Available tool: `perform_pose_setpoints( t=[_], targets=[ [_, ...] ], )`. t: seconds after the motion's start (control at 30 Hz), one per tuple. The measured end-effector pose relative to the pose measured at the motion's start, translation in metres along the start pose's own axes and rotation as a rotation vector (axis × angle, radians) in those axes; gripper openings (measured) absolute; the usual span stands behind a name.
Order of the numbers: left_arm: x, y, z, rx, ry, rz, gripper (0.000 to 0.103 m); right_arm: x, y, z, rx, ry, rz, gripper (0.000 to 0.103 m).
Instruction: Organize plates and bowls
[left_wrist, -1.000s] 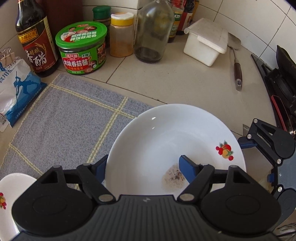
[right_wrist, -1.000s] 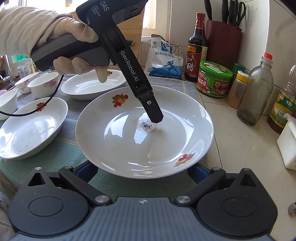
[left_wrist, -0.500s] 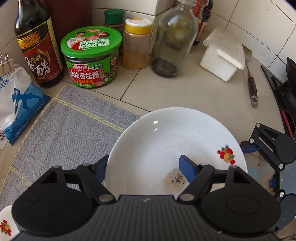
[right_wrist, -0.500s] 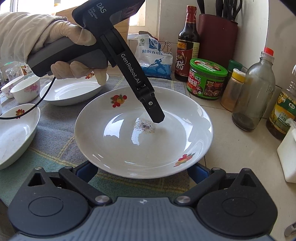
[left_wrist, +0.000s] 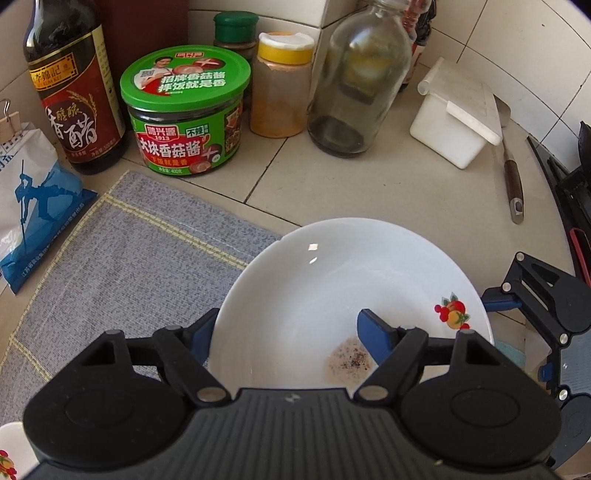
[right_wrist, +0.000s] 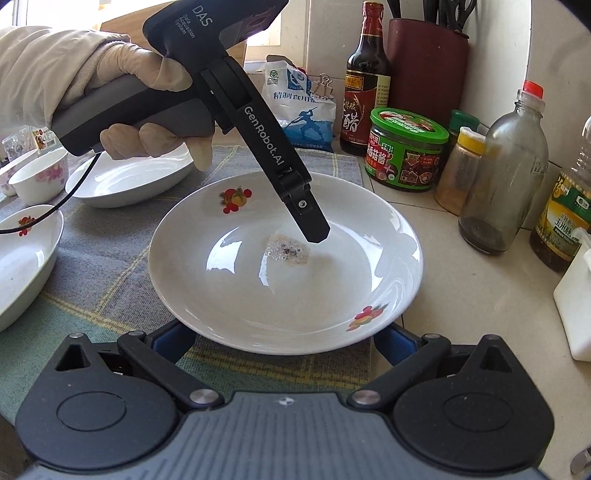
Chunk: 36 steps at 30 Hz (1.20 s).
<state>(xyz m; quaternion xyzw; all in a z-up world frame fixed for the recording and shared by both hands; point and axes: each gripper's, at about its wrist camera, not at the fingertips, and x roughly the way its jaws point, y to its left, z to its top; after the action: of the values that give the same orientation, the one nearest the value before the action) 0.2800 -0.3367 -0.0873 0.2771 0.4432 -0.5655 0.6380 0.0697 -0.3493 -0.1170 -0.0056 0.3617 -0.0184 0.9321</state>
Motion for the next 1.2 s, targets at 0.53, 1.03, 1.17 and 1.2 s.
perform_pose_setpoints(
  t=[0.53,1.03,1.17,1.2],
  targets=[
    [-0.061,-0.019,-0.014,0.000,-0.109,0.125,0.086,-0.038,0.017,-0.011,0.034,0.002,-0.036,0.103],
    [-0.140,-0.065,-0.096,-0.117,-0.202,0.264,0.087,-0.062,0.074,-0.038,0.004,-0.015,0.127,0.103],
    [-0.153,-0.064,-0.133,-0.196,-0.192,0.293,0.087,-0.063,0.093,-0.042,-0.035,0.011,0.177,0.103],
    [-0.156,-0.064,-0.141,-0.209,-0.193,0.302,0.087,-0.063,0.097,-0.042,-0.047,0.015,0.183,0.103]
  ],
)
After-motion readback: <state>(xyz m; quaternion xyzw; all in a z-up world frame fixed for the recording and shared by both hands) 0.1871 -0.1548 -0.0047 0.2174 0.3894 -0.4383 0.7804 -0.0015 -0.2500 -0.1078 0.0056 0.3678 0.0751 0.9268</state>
